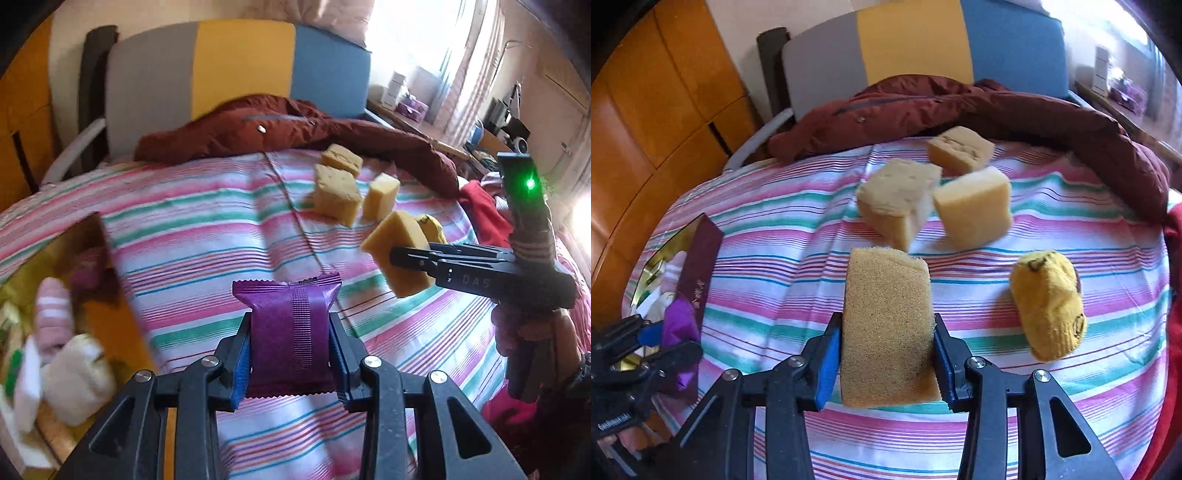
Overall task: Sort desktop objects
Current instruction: 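Carry the sponge and purple packet into the gold tray and release both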
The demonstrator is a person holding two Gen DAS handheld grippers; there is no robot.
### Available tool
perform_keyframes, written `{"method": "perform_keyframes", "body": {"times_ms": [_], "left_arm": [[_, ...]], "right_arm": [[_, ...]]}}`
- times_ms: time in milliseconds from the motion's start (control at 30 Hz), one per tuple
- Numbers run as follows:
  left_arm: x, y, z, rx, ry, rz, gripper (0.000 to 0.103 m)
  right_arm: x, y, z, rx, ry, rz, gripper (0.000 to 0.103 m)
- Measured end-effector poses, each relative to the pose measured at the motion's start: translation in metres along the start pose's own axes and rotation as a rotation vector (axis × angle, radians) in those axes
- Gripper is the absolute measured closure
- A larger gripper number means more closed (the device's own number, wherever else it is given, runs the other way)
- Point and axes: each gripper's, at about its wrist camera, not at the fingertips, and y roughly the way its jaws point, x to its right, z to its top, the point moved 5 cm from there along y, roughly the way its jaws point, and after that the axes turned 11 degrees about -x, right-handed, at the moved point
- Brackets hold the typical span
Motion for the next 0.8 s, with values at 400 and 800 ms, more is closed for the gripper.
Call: {"method": "perform_keyframes", "body": {"times_ms": [400, 800], "left_arm": [[-0.057, -0.063, -0.035, 0.092, -0.105, 0.115, 0.066], [-0.105, -0.083, -0.07, 0.116, -0.216, 0.154, 0.066]], "right_arm": [[-0.036, -0.008, -0.007, 0.007, -0.047, 0.053, 0.058], [-0.134, -0.04, -0.017, 0.064, -0.162, 0.176, 0.058]]}}
